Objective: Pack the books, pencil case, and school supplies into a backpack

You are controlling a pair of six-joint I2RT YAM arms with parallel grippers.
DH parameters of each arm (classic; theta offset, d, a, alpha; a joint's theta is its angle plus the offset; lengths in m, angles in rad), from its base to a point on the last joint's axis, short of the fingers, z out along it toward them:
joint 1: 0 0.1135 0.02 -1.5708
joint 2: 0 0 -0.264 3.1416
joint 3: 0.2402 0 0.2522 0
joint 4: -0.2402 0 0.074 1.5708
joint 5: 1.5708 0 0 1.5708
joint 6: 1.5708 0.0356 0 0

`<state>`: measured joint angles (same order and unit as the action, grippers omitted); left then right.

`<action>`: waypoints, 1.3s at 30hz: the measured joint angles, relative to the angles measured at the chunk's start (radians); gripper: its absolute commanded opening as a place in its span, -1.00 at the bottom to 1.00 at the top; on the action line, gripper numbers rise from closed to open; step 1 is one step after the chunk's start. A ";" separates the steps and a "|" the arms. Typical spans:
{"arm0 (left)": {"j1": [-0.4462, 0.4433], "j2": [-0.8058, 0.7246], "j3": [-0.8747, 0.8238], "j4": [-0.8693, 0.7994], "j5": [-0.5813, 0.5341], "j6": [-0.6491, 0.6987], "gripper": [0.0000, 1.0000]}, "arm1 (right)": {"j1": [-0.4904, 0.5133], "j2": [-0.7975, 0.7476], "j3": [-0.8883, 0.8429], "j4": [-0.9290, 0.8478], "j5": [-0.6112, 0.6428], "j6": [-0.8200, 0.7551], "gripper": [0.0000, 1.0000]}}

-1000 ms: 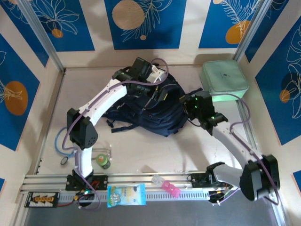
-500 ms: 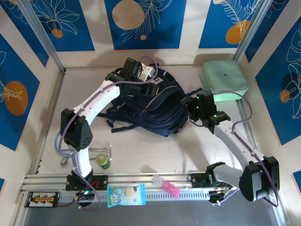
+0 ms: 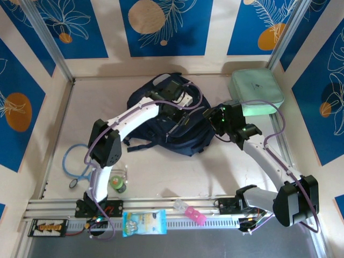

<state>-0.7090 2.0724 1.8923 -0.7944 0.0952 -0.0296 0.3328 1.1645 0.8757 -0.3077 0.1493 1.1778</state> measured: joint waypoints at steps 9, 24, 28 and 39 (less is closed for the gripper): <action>0.121 -0.180 -0.134 0.019 0.070 -0.162 0.22 | 0.055 0.046 0.010 0.000 -0.005 -0.015 -0.02; 0.241 -0.374 -0.613 0.345 0.250 -0.728 -0.13 | 0.140 0.129 0.061 0.003 -0.015 -0.015 -0.01; 0.241 -0.328 -0.613 0.418 0.293 -0.796 -0.19 | 0.157 0.138 0.067 0.005 -0.016 -0.014 -0.01; 0.242 -0.297 -0.637 0.494 0.327 -0.899 -0.89 | 0.214 0.173 0.105 -0.038 0.012 -0.046 -0.03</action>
<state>-0.4667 1.7756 1.2556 -0.3004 0.4225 -0.9283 0.5472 1.3376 0.9802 -0.3454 0.1616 1.1316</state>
